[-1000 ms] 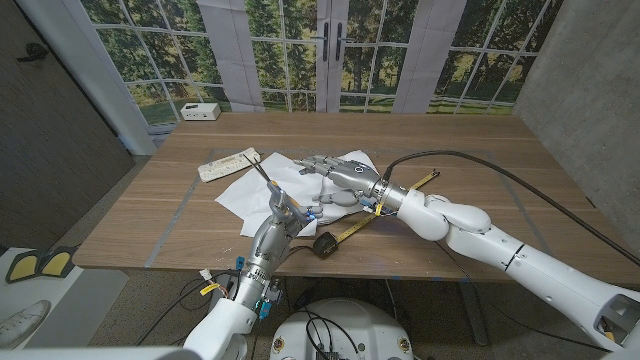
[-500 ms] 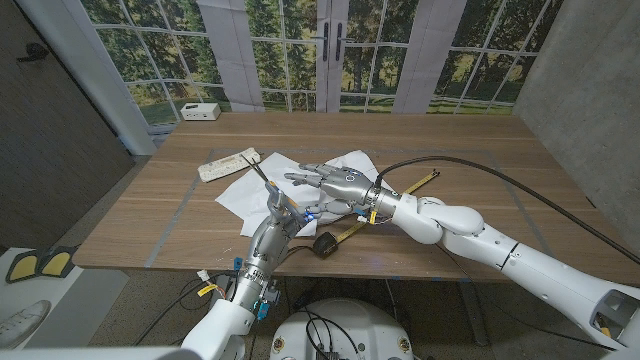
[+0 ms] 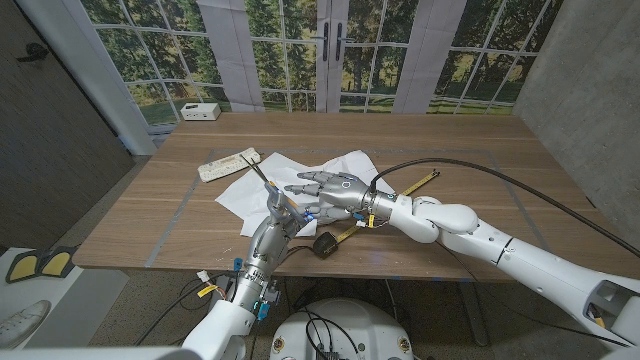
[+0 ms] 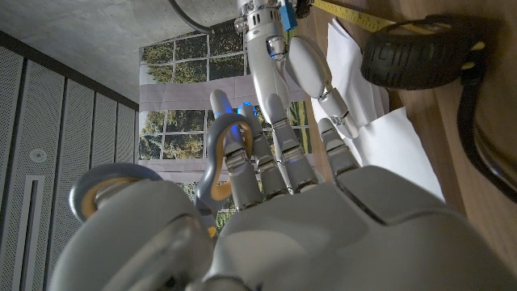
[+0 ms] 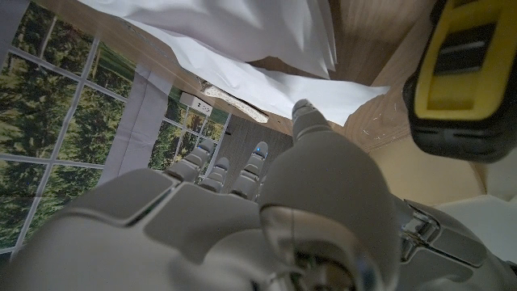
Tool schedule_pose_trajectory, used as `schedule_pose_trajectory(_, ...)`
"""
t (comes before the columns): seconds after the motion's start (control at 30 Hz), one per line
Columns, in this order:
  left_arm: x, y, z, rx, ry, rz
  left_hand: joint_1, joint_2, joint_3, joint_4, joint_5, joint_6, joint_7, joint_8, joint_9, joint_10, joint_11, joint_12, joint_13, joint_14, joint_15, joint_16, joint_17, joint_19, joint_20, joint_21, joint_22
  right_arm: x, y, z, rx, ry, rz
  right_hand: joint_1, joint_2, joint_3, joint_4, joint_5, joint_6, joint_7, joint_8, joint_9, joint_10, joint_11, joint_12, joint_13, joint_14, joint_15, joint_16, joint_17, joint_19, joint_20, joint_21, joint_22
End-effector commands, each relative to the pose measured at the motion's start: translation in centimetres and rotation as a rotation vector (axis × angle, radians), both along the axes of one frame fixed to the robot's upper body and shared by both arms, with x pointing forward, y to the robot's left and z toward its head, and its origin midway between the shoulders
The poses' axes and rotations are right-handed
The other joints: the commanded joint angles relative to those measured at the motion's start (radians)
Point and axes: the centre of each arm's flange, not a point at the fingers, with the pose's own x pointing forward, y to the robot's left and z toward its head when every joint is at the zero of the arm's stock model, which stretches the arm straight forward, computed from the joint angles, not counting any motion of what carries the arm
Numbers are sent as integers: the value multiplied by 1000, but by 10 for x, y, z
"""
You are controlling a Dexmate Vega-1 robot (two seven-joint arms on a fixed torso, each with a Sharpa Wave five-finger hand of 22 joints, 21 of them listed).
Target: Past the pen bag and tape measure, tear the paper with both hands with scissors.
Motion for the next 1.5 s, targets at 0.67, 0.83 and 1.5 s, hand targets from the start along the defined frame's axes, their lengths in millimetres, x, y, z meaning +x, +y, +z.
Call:
schedule_pose_trajectory(0.67, 2, 2, 0, 4, -3, 1, 12, 9, -3, 9, -6, -62, 66, 2, 3, 11, -3, 14, 1, 4, -38, 1, -3, -25, -3, -13, -5, 16, -5, -13, -32, 44, -56, 148, 2, 215, 0, -46, 29, -4, -6, 3, -29, -4, 3, 0, -23, -189, 2, 2, 17, -55, 3, 1)
schedule_pose_trajectory(0.83, 2, 3, 0, 4, -4, 3, 12, 10, -3, 10, -6, -59, 67, 3, 4, 14, -1, 14, -4, 3, -39, 1, -3, -26, -1, -13, -6, 18, -5, -15, -28, 52, -64, 154, -18, 208, -12, -62, 25, -2, -8, 2, -35, -4, 3, 0, -29, -184, -2, -4, 24, -54, 3, 0)
schedule_pose_trajectory(1.5, 2, 2, -3, -3, -4, -6, 13, 14, -3, 13, -7, -57, 68, 4, 4, 15, -1, 18, -4, 3, -40, 1, -5, -25, -4, -12, -10, 28, -2, -17, 46, 49, -45, 43, -25, 96, 26, -52, 192, -1, 19, 3, 106, -4, 36, 5, 32, -180, 23, -8, 52, -45, 3, 2)
